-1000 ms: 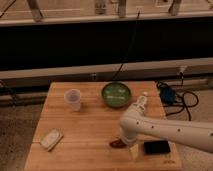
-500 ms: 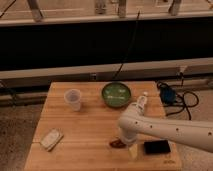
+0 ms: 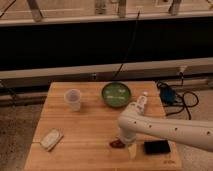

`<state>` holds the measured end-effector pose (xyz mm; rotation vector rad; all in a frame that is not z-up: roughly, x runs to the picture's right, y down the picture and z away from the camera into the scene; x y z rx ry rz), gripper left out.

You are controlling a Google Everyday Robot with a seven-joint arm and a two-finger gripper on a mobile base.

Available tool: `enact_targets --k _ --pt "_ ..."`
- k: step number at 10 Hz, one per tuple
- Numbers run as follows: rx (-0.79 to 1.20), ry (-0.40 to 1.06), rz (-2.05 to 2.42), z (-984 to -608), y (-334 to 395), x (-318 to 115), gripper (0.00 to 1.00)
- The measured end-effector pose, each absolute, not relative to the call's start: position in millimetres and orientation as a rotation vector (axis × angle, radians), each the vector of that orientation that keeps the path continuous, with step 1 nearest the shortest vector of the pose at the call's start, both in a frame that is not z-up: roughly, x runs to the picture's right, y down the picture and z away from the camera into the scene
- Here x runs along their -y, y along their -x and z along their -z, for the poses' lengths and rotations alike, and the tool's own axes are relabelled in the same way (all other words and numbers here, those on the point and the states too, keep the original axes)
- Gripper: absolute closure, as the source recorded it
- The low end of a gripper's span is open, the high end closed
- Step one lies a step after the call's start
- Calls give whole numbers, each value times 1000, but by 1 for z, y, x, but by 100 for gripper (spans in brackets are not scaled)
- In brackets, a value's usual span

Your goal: Place the pepper in the ceramic cup

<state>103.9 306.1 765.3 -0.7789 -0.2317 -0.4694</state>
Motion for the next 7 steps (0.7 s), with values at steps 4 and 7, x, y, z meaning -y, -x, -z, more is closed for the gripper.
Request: enact_targets --k 4,7 --pt "229 781 471 -766 -100 -307 34" --pt "226 782 474 -766 -98 -306 62"
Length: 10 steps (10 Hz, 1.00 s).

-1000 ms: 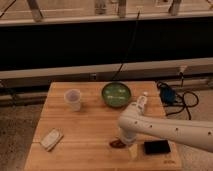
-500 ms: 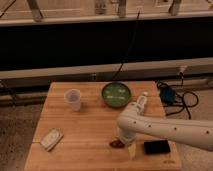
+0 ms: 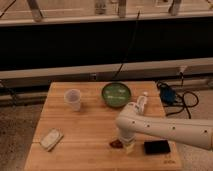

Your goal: Place the pepper in the ceramic cup

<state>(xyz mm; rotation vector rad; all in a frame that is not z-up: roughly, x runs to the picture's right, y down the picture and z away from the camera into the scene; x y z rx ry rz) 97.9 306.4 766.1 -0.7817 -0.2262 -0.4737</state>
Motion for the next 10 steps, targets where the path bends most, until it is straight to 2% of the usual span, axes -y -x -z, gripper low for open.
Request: enact_targets --k 4,6,10 --pt "227 782 478 -765 -96 -307 98" --pt "224 789 481 -764 -97 -304 100" --pt "220 776 482 -760 -95 -269 100"
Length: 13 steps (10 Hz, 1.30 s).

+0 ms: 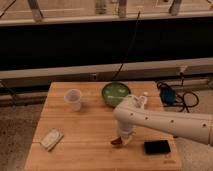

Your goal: Place the pepper in the ceramic cup

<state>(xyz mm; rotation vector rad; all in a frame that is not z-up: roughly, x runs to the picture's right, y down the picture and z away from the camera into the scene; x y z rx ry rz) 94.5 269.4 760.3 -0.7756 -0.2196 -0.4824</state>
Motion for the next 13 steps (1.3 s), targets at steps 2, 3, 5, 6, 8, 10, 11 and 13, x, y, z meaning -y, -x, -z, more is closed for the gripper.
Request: enact_targets --k 2,3,5,6,8,10,11,13 --pt "216 774 486 -759 -94 -261 100" --pt "213 769 489 -756 -93 -247 100" --pt "211 762 494 -753 -91 -227 100" --pt "211 759 497 -754 -91 -220 100" --pt "204 754 507 -753 -90 -217 100" --pt "192 737 534 -742 -78 -198 100" --pt "187 731 541 -737 -74 -189 100" --pt "179 724 548 -733 -73 -183 100"
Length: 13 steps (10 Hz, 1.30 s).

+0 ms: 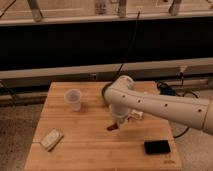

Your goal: Place the pepper in the ceramic cup

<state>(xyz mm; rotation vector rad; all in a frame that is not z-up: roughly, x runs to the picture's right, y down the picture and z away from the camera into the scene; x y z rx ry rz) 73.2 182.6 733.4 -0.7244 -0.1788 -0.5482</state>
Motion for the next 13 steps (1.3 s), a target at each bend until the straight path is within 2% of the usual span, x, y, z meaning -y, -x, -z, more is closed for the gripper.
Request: enact_targets --k 4,13 --pt "172 706 591 -723 -50 -146 100" --pt "161 680 656 -721 -11 -98 100"
